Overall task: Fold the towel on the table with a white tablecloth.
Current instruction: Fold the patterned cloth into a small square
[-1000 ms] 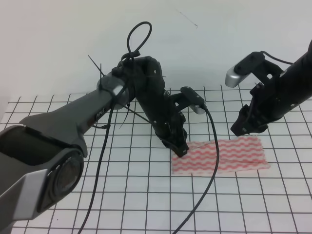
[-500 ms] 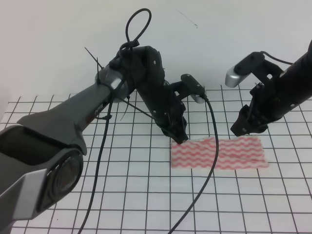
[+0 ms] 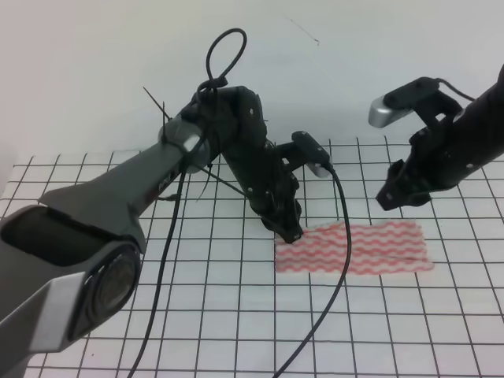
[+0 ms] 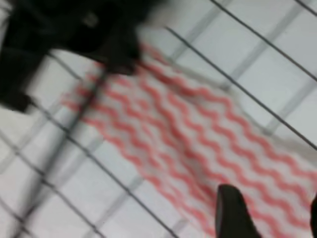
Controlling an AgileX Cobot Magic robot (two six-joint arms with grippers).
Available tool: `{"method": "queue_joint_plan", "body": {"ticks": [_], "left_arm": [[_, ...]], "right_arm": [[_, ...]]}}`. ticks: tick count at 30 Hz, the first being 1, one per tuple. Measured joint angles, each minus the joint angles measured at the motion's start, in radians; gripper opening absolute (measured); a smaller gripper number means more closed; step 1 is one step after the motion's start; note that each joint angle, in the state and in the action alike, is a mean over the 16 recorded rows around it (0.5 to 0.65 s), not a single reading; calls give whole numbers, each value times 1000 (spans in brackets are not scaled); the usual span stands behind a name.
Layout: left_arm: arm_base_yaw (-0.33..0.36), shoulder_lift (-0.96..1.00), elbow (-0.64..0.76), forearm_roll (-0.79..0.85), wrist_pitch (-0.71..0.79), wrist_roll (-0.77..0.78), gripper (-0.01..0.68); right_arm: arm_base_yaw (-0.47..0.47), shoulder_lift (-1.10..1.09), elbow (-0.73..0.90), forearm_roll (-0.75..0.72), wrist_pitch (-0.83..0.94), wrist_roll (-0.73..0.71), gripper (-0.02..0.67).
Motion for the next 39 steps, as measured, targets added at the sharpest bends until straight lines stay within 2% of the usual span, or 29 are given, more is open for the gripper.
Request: {"method": "queue_joint_plan", "body": {"ticks": [5,8,11,18,22,29,39], "left_arm": [[6,-41,-1,-17,14,-17,263],[14,-80,-1,-32,32,-30,275],[27,-123,0,-48,50,-49,240],[67,-211,1,-86,84,-81,95],[85,-239,2,-94,95,-98,37],[99,-257,3,-95,95,-107,22],[99,-259,3,-85,95,-107,22]], "right_arm": [[-29,6,0,-52,-21,115,335],[-50,20,0,-67,-26,158,335],[-72,44,1,-60,-30,171,335],[-104,123,1,16,-50,122,331],[-106,166,2,43,-71,84,312],[-106,212,2,54,-105,49,239],[-106,232,2,78,-122,17,78]]}}
